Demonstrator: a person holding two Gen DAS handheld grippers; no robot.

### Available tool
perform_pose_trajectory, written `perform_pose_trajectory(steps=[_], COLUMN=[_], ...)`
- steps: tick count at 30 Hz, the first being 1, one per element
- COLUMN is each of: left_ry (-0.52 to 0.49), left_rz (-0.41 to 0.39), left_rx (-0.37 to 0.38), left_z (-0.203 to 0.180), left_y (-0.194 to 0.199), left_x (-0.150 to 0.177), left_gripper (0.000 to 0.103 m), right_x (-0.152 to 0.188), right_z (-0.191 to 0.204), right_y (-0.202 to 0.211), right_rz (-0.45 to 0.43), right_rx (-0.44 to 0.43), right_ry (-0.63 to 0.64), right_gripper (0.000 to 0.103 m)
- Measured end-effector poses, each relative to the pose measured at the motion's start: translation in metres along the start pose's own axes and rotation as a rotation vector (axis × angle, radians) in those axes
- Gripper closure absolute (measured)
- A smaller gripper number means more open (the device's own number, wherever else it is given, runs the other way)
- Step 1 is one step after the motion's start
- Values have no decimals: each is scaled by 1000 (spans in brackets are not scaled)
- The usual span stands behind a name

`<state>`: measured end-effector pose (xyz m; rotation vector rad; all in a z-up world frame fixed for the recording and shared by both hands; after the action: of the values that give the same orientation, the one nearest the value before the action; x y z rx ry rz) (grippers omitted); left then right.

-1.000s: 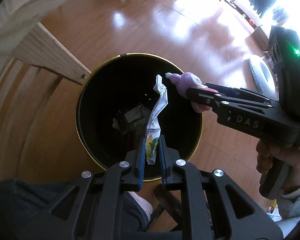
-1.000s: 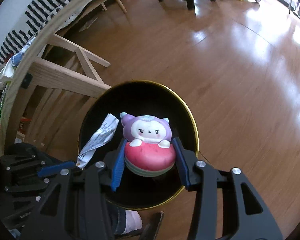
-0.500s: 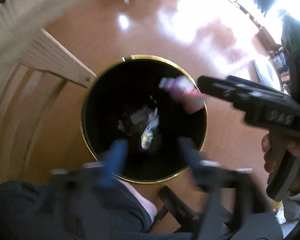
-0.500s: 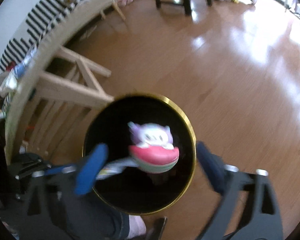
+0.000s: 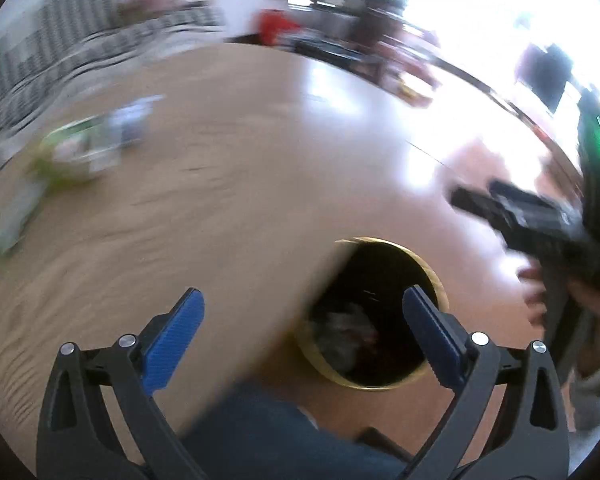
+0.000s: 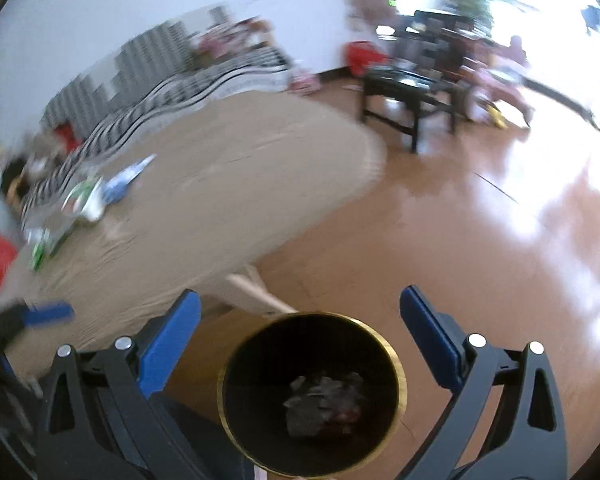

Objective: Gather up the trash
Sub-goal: 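Move both grippers back over the table toward the green tray and paper bowl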

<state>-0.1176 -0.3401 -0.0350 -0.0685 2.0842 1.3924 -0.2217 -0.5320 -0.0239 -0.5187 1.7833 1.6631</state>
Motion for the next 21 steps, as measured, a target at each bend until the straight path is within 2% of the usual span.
perform_pose_trajectory(steps=[6, 10, 11, 13, 18, 21], left_ry=[279, 424, 438, 462, 509, 409], left_rz=[-84, -88, -86, -77, -23, -41], left_rx=[-199, -305, -324, -356, -345, -408], left_z=[145, 222, 236, 260, 294, 297], left_y=[51, 75, 77, 78, 68, 61], left_x=[-7, -2, -2, 1, 8, 5], left_gripper=[7, 6, 6, 6, 7, 6], right_x=[-43, -57, -58, -63, -65, -69], right_z=[100, 151, 161, 174, 186, 194], right_y=[-43, -74, -83, -91, -97, -103], right_rz=[36, 101, 126, 125, 124, 102], right_rx=[-115, -149, -157, -138, -121, -138], right_ry=[187, 281, 293, 322, 370, 390], right_gripper=[7, 7, 7, 5, 5, 5])
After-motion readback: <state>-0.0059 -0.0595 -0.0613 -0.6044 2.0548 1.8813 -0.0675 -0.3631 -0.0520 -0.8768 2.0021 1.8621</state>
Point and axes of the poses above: each gripper's, at about its wrist camera, not at the fingertips, and y roughly against the way its jaws point, z to its left, x to its underside, the point moved 5 cm from there along -y, roughly the way its jaws point, and after that the axes turned 15 degrees about y, right-handed, at the moved point
